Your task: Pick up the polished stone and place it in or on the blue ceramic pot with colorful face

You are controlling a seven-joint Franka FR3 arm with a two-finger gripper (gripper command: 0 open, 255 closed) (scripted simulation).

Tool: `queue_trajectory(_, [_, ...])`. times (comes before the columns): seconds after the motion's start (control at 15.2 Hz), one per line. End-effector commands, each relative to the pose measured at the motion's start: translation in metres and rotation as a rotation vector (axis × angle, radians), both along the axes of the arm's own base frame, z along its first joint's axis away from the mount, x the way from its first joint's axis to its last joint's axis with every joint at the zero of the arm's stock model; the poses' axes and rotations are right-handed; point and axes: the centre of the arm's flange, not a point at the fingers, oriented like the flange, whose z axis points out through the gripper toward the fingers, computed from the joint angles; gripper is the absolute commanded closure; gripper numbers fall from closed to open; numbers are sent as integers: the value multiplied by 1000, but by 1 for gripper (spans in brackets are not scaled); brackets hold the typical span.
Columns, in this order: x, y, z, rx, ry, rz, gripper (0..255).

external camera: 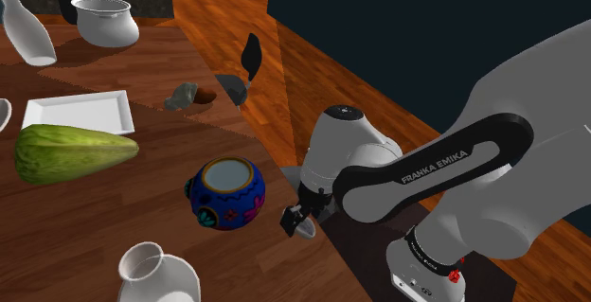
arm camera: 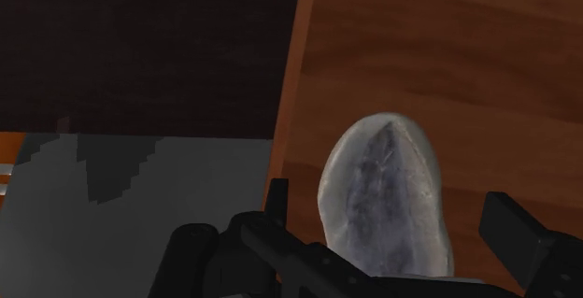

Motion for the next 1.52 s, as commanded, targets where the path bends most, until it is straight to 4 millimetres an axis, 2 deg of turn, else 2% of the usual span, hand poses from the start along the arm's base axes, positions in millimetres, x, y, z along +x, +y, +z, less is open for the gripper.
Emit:
queue_trajectory(0.0, [0,0,0,0,0,0,0])
queue_trajectory(0.07, [0,0,0,0,0,0,255])
queue_trajectory(0.66, [0,0,0,0,0,0,255])
queue_trajectory(1.45, [0,0,63,0,0,0,255])
